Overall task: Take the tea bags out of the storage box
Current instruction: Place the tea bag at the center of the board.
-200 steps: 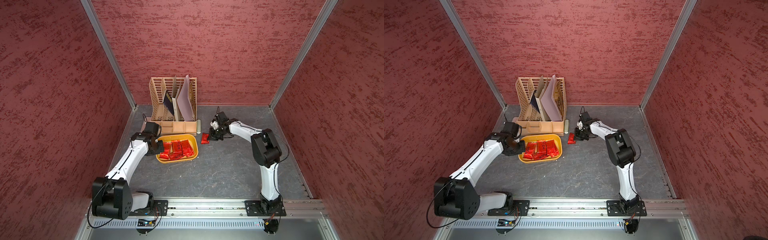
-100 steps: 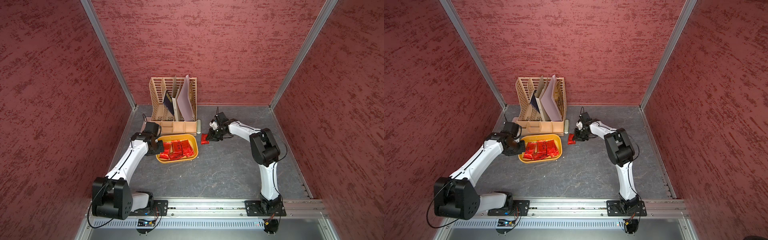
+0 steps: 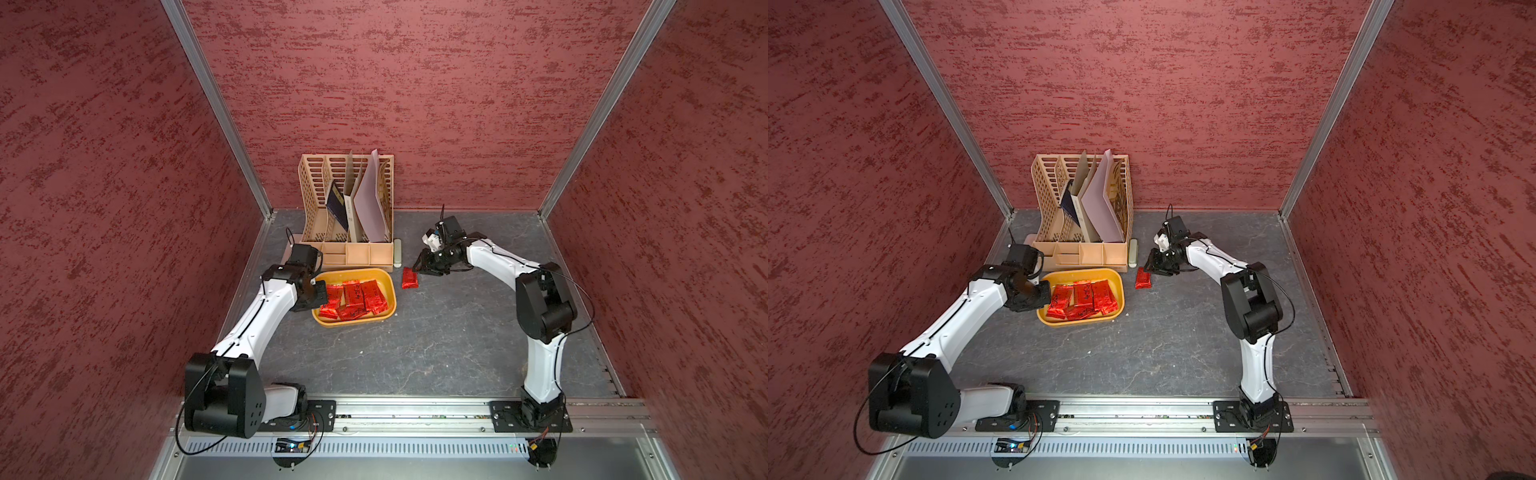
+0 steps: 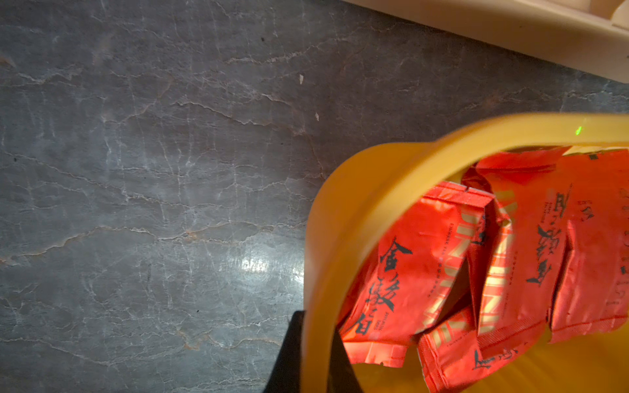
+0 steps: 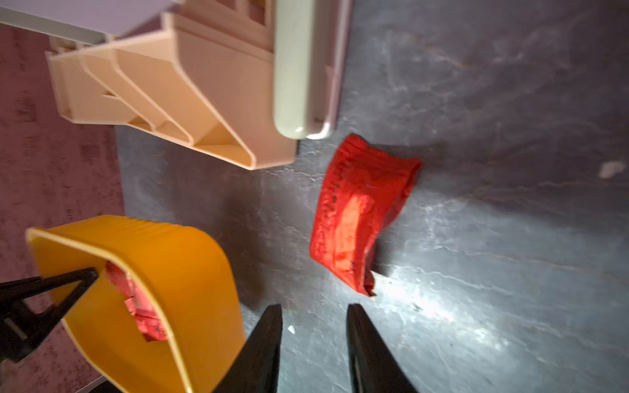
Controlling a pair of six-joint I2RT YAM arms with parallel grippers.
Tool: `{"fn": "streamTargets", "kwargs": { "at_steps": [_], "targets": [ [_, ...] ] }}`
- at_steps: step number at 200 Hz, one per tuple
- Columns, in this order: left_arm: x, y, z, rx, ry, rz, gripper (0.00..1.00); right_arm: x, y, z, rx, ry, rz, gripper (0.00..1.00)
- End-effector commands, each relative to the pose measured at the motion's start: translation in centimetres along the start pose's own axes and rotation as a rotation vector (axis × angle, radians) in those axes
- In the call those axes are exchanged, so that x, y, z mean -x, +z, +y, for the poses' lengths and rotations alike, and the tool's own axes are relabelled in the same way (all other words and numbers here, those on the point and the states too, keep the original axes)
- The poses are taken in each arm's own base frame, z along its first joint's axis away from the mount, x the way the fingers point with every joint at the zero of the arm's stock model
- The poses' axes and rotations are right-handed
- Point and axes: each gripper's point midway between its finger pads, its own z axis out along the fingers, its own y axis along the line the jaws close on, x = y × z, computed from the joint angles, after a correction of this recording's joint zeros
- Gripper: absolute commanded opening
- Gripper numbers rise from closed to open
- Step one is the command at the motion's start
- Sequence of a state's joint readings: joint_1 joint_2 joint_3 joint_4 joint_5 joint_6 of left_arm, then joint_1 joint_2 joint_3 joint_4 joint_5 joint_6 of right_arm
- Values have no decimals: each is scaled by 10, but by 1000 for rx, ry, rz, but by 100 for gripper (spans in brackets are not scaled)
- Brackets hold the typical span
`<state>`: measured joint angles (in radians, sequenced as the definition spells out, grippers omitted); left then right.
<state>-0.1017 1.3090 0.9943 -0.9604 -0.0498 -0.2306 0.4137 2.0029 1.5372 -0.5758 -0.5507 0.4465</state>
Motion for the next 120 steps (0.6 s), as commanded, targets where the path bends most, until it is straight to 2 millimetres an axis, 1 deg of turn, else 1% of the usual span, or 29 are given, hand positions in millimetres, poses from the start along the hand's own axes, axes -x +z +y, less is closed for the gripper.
{"fn": "streamTargets", "kwargs": {
  "at_steps": [1,9,24,30,46,64,83,100,110,120],
  "targets": [
    [5,0,-4,-23,-5,-13,0,5,11,18,159,28,5,34],
    [5,0,-4,-23,-5,-13,0,8,19,22,207,42,9,34],
    [5,0,-4,-23,-4,-10,0,12,36,21,263,83,25,33],
    [5,0,-4,-23,-5,-13,0,15,41,24,299,89,29,32],
    [4,0,-5,-22,-4,-11,0,19,55,21,348,130,45,32],
    [5,0,-5,-24,-4,-14,0,18,69,9,368,180,61,32],
    [4,0,-5,-24,-3,-12,0,16,79,-11,349,234,67,32],
    [5,1,-4,-25,-5,-10,0,8,87,-33,312,298,83,31],
    [4,1,-5,-25,-3,-8,0,5,90,-39,313,316,86,31],
    [5,1,-5,-25,-3,-9,0,2,91,-41,317,325,91,31]
  ]
}}
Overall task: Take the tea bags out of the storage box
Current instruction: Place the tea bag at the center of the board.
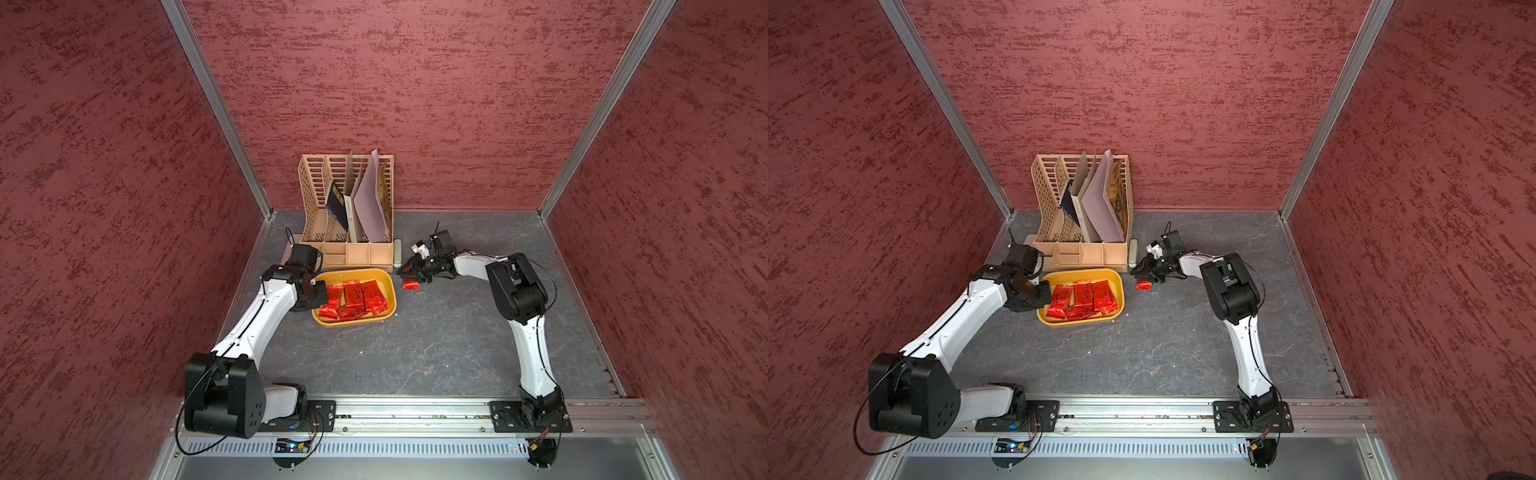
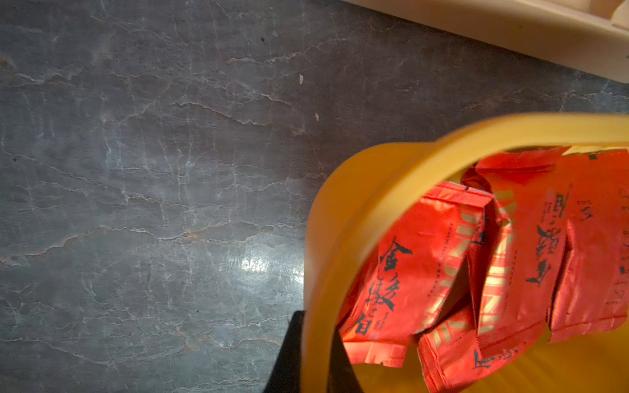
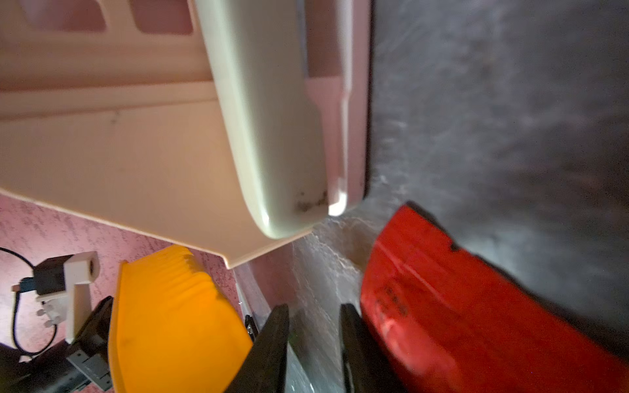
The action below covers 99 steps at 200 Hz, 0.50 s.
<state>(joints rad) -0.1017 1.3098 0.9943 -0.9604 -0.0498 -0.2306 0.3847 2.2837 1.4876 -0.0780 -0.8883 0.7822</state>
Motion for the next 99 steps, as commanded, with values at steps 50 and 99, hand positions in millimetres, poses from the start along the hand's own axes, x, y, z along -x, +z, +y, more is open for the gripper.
{"fn": "streamTargets", "kwargs": {
  "at_steps": [50,99],
  "targets": [
    [5,0,-5,-28,-4,-10,0,1,-21,21,66,2,-30,37],
    [4,0,-6,-33,-2,-10,0,-4,-62,93,144,-106,-85,42]
  ]
}}
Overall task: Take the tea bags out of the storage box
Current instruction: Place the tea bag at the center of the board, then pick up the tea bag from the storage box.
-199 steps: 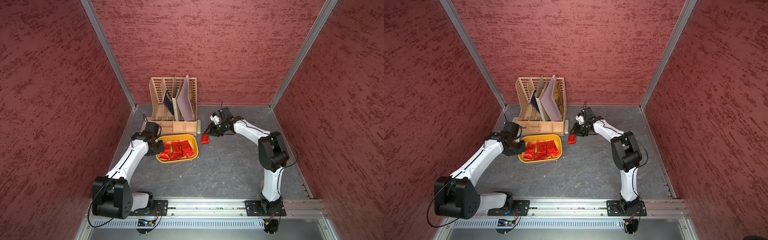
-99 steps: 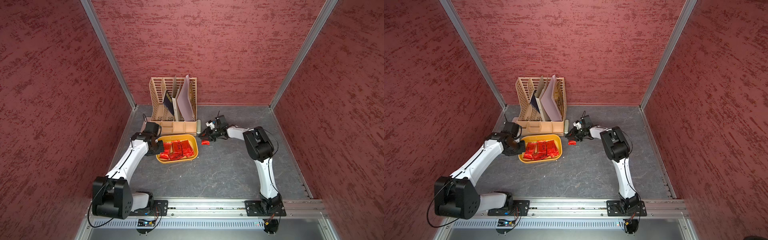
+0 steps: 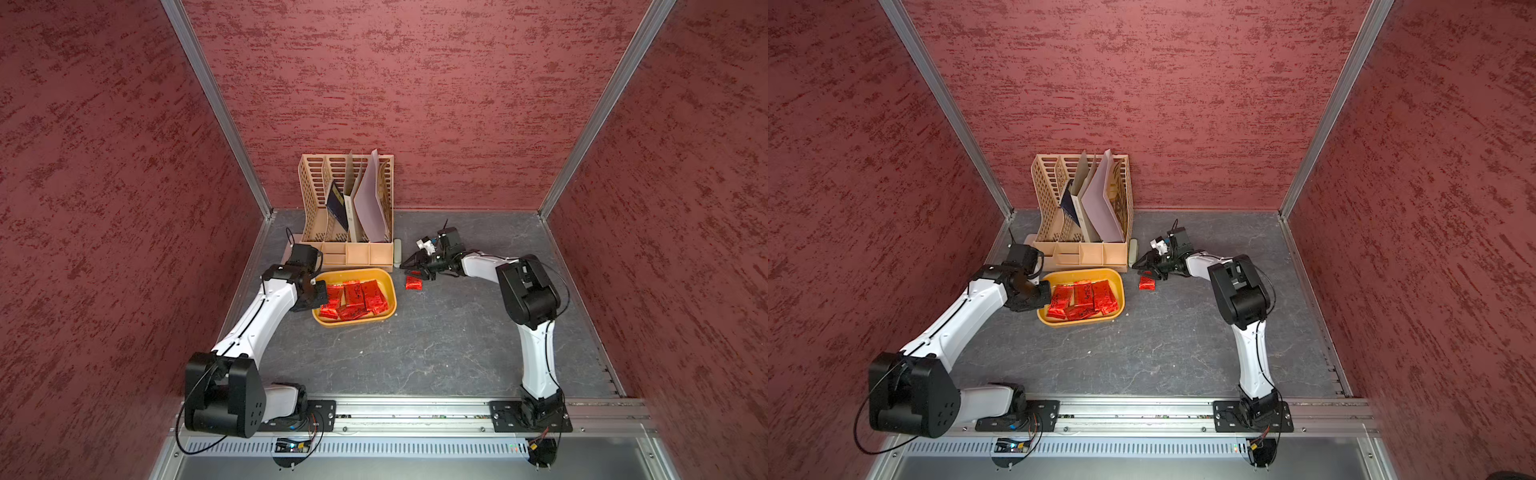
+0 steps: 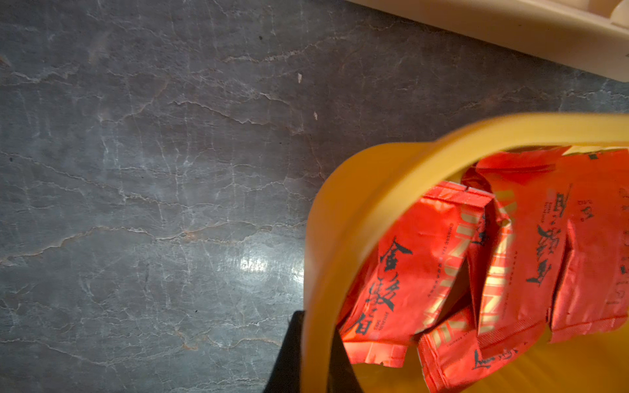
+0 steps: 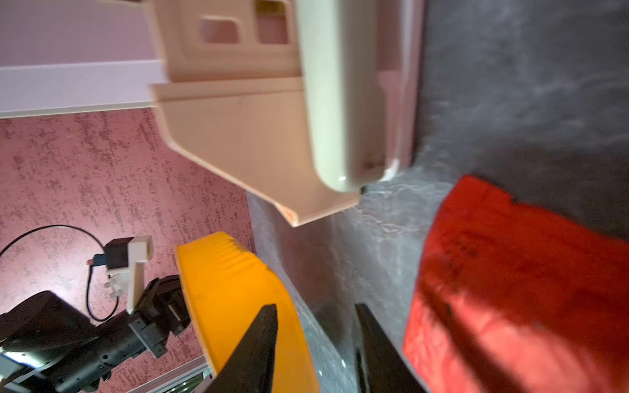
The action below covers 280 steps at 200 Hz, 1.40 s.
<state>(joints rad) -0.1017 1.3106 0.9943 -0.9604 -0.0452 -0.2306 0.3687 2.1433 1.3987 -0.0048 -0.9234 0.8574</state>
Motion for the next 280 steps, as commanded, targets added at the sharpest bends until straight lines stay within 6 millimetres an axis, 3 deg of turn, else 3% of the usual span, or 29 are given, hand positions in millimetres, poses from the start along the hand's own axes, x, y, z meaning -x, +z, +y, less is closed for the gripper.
{"fn": "streamTargets", "kwargs": {
  "at_steps": [1,22,39,74,109,161,217,280],
  "targets": [
    [4,0,-5,-29,-2,-13,0,2,-26,54,65,-92,-45,42],
    [4,0,-6,-30,-2,-13,0,-12,-31,74,70,-142,-44,42],
    [4,0,-6,-32,-1,-12,0,-29,-24,80,27,-172,-20,42],
    [4,-1,-6,-32,-1,-15,0,-69,14,85,-63,-241,70,42],
    [4,-1,-6,-34,0,-17,0,-95,57,94,-124,-312,144,41],
    [4,-1,-7,-35,1,-14,0,-101,97,75,-217,-314,181,37],
    [3,-1,-8,-38,4,-15,0,-107,112,49,-287,-305,204,40],
    [3,0,-8,-38,3,-12,0,-120,129,50,-261,-302,253,38]
  ]
}}
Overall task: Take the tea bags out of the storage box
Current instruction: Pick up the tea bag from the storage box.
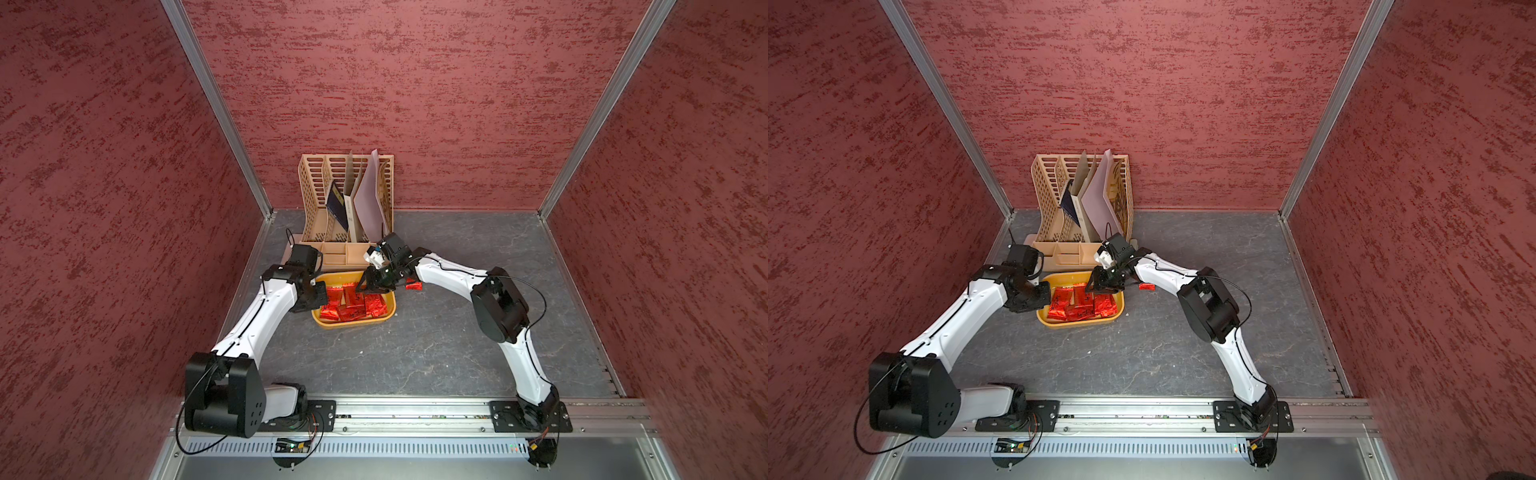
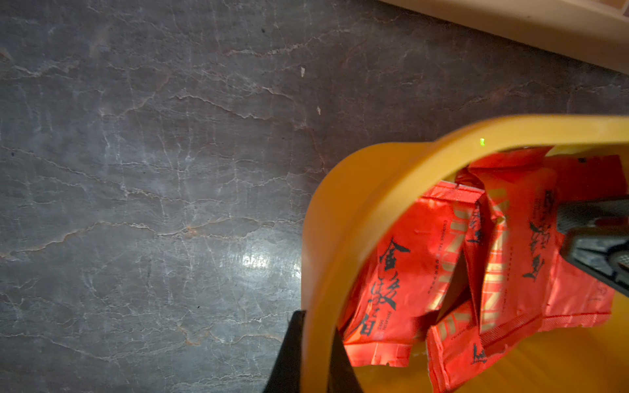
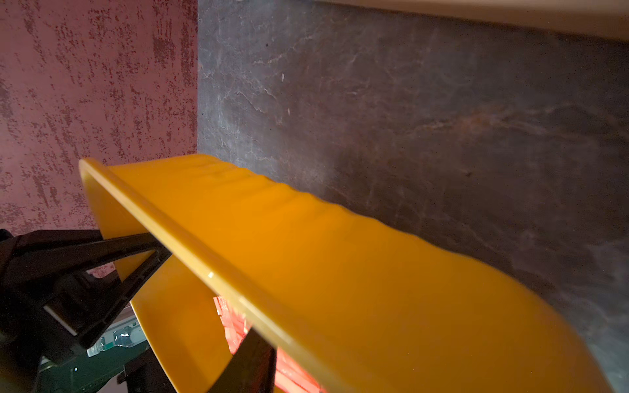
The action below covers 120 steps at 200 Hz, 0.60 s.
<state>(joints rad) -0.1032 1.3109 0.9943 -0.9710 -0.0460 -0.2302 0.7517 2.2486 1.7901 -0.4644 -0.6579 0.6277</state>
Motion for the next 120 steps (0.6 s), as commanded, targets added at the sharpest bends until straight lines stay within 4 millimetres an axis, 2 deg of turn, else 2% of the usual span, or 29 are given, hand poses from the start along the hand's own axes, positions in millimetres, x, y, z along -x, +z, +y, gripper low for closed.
{"fn": "streamTargets", "kwargs": {
  "at_steps": [1,48,77,120],
  "targets": [
    [5,0,-9,-41,2,-21,0,-8,15,-5,-21,1,35,38],
    [6,1,-9,-41,2,-19,0,-8,17,-3,-19,-3,34,28],
    [5,1,-9,-40,2,-16,0,-6,10,10,4,-17,25,17],
    [5,2,-8,-35,2,-13,0,-2,-14,38,45,-47,-12,0]
  ]
}}
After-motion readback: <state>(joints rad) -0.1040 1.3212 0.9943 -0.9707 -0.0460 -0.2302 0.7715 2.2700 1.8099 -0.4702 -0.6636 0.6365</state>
